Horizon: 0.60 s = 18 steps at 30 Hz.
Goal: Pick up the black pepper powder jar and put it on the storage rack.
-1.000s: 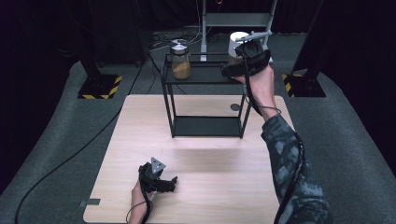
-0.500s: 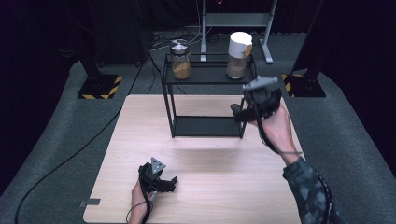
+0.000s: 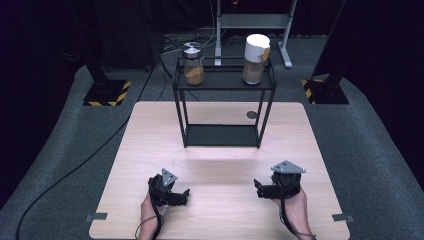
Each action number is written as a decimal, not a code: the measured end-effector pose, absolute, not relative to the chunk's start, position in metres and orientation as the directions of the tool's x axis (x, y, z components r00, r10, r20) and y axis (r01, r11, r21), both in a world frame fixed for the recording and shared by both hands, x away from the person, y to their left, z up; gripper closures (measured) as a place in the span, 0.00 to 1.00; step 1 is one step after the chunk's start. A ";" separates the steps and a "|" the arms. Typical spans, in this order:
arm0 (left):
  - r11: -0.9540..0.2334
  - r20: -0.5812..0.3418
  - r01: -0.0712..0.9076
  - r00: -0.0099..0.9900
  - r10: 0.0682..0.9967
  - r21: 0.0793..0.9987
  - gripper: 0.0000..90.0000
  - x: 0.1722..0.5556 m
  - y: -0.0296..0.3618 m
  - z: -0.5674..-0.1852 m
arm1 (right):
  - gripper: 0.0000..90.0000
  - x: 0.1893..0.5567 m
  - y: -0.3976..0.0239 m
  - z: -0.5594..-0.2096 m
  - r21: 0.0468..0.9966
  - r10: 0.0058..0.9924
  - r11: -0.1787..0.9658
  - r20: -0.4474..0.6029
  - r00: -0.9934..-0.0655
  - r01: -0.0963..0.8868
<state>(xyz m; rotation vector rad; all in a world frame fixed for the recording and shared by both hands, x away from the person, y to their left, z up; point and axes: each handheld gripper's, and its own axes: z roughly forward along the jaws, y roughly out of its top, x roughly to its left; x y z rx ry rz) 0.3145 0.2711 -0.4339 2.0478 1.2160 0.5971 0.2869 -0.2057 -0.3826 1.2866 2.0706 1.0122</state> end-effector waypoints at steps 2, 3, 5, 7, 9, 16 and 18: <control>-0.341 0.049 0.578 0.460 0.886 0.741 0.00 0.314 0.271 -0.434 | 0.00 0.278 -0.206 -0.394 0.792 0.908 0.283 -0.039 -0.417 0.541; -0.340 0.048 0.578 0.460 0.887 0.742 0.00 0.314 0.271 -0.434 | 0.00 0.274 -0.206 -0.400 0.791 0.913 0.282 -0.048 -0.405 0.542; -0.339 0.048 0.578 0.459 0.887 0.742 0.00 0.314 0.271 -0.434 | 0.00 0.269 -0.209 -0.407 0.784 0.919 0.272 -0.041 -0.392 0.557; -0.339 0.046 0.579 0.460 0.887 0.742 0.00 0.315 0.271 -0.434 | 0.00 0.266 -0.211 -0.413 0.784 0.926 0.255 -0.029 -0.376 0.566; -0.340 0.050 0.578 0.458 0.887 0.742 0.00 0.314 0.270 -0.434 | 0.00 0.265 -0.213 -0.418 0.784 0.934 0.229 -0.010 -0.357 0.578; -0.340 0.050 0.578 0.458 0.887 0.741 0.00 0.314 0.270 -0.434 | 0.00 0.266 -0.212 -0.431 0.765 0.942 0.204 0.016 -0.335 0.611; -0.341 0.050 0.578 0.458 0.887 0.741 0.00 0.314 0.270 -0.434 | 0.00 0.263 -0.213 -0.434 0.779 0.944 0.193 0.018 -0.330 0.596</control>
